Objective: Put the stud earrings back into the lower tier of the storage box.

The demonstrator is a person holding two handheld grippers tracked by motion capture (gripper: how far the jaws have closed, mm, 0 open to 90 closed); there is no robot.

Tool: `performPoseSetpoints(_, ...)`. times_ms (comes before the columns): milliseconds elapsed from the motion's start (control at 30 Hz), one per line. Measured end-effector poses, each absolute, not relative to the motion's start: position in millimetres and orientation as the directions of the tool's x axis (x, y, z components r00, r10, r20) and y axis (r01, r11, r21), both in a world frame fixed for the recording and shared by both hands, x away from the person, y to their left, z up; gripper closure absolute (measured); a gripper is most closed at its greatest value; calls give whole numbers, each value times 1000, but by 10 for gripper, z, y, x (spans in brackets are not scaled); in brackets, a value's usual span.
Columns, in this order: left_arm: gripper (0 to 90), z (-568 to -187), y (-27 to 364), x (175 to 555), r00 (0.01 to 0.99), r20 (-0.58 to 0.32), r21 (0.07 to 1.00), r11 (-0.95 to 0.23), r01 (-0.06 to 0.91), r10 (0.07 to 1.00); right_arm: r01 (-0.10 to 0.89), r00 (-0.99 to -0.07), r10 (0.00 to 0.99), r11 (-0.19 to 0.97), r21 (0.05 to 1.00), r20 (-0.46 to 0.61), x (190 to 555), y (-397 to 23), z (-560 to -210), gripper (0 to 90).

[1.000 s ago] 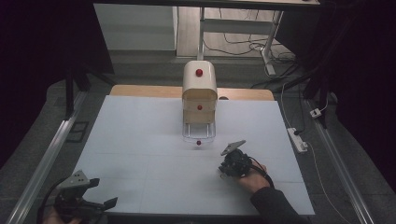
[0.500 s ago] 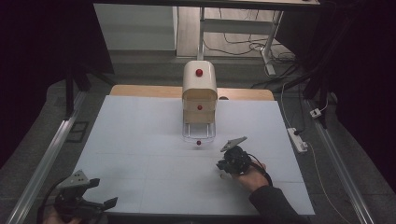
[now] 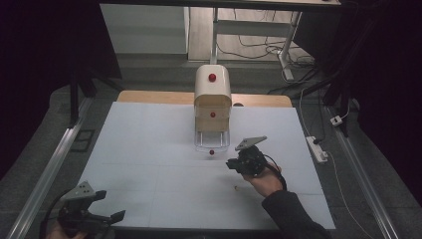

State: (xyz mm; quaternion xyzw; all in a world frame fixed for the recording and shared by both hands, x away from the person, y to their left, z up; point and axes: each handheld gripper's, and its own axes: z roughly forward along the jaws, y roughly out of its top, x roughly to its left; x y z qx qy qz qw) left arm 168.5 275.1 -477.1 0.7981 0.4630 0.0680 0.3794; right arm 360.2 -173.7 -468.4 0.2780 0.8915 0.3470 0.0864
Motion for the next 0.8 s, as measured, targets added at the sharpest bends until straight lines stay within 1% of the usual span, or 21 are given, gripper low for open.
performPoseSetpoints(333,5,-4772,2751,1687,561,-243,667,-284,689,791,435,-808,587,547,715,43,3792,-1669,-4602,829)
performPoseSetpoints(800,6,-4775,2756,1691,560,-248,665,-281,692,791,436,-777,629,500,748,33,4040,-1579,-4594,828)
